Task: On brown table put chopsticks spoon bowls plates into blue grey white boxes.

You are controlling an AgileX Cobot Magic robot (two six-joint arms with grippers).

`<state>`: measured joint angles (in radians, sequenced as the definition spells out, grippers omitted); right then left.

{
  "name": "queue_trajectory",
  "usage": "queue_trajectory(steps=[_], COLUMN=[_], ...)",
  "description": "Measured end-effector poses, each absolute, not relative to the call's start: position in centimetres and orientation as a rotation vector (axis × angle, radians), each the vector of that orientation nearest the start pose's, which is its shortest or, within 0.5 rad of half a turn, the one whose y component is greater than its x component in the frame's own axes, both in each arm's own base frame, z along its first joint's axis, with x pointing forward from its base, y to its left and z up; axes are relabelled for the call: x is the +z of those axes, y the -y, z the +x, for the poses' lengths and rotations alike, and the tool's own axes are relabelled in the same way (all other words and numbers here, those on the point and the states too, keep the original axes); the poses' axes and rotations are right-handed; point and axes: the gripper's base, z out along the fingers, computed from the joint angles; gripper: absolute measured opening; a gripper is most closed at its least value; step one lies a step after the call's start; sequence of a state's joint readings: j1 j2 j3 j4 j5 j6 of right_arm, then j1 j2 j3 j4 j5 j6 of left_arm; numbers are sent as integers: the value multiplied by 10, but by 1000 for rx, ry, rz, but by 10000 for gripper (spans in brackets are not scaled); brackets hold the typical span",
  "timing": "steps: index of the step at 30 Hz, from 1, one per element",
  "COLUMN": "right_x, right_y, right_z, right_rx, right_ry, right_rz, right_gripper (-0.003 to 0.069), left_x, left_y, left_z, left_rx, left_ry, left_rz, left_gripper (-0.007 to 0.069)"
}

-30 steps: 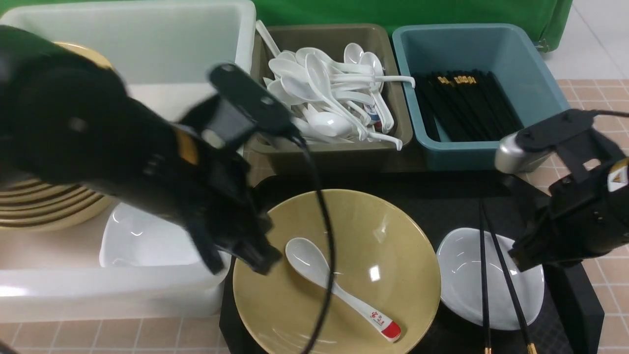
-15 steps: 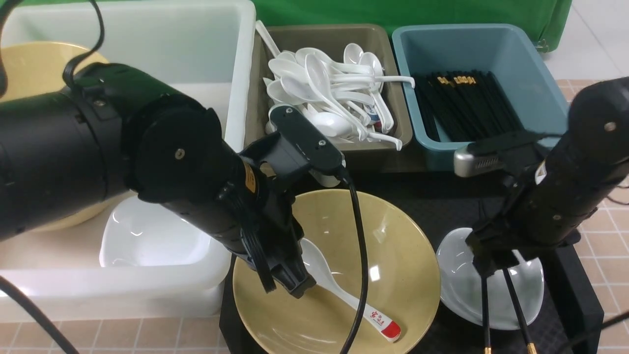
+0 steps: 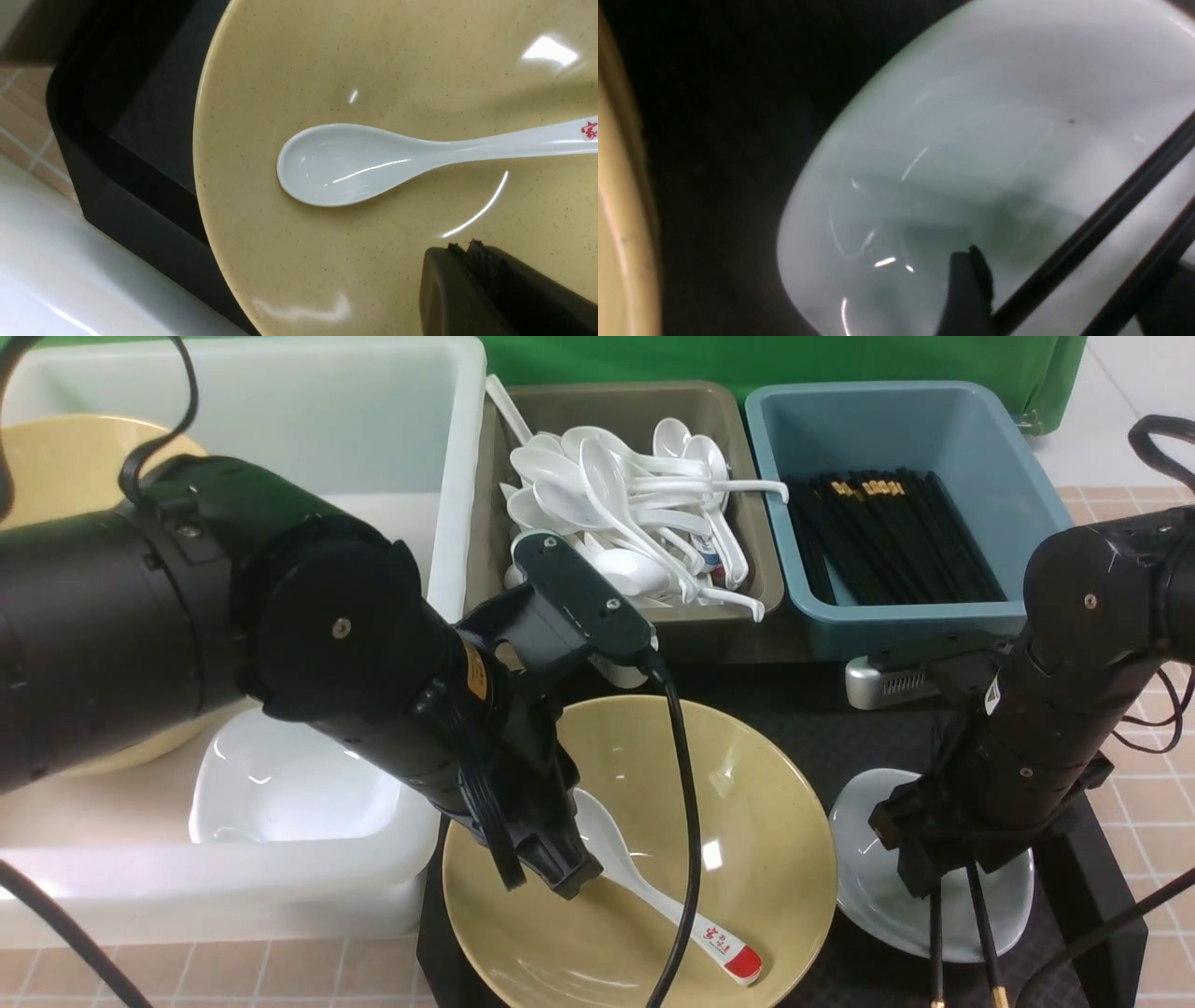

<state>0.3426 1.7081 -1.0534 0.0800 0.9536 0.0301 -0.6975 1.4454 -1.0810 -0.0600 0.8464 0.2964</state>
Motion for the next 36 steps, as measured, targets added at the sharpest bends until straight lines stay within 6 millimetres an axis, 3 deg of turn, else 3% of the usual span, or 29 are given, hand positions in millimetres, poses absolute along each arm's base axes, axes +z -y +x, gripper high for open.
queue_trajectory(steps=[7, 12, 17, 21, 22, 23, 27, 28, 33, 36], right_x=[191, 203, 247, 296, 296, 312, 342, 343, 351, 338], right_y=[-107, -106, -104, -104, -104, -106, -114, -114, -109, -96], right_z=[283, 278, 275, 294, 294, 307, 345, 348, 411, 449], right_rx=[111, 116, 139, 66, 59, 37, 41, 44, 83, 95], right_ry=[-3097, -3078, -2922, -2686, -2685, -2580, -2330, -2319, -2131, -2112], right_rz=[-447, -489, -537, -549, -552, -548, -486, -479, -307, -184], right_gripper=[167, 158, 158, 158, 158, 158, 158, 158, 158, 158], left_x=[279, 279, 280, 291, 289, 296, 321, 325, 363, 373], left_y=[189, 189, 188, 186, 186, 186, 192, 193, 204, 205], left_z=[219, 220, 226, 258, 259, 277, 318, 320, 340, 341], left_rx=[-194, -182, -153, -178, -178, -176, -163, -164, -180, -186], left_ry=[-2398, -2394, -2365, -2337, -2342, -2326, -2229, -2213, -2067, -2033], left_rz=[1257, 1262, 1208, 989, 988, 928, 867, 863, 829, 821], left_gripper=[1, 1, 1, 1, 1, 1, 1, 1, 1, 1])
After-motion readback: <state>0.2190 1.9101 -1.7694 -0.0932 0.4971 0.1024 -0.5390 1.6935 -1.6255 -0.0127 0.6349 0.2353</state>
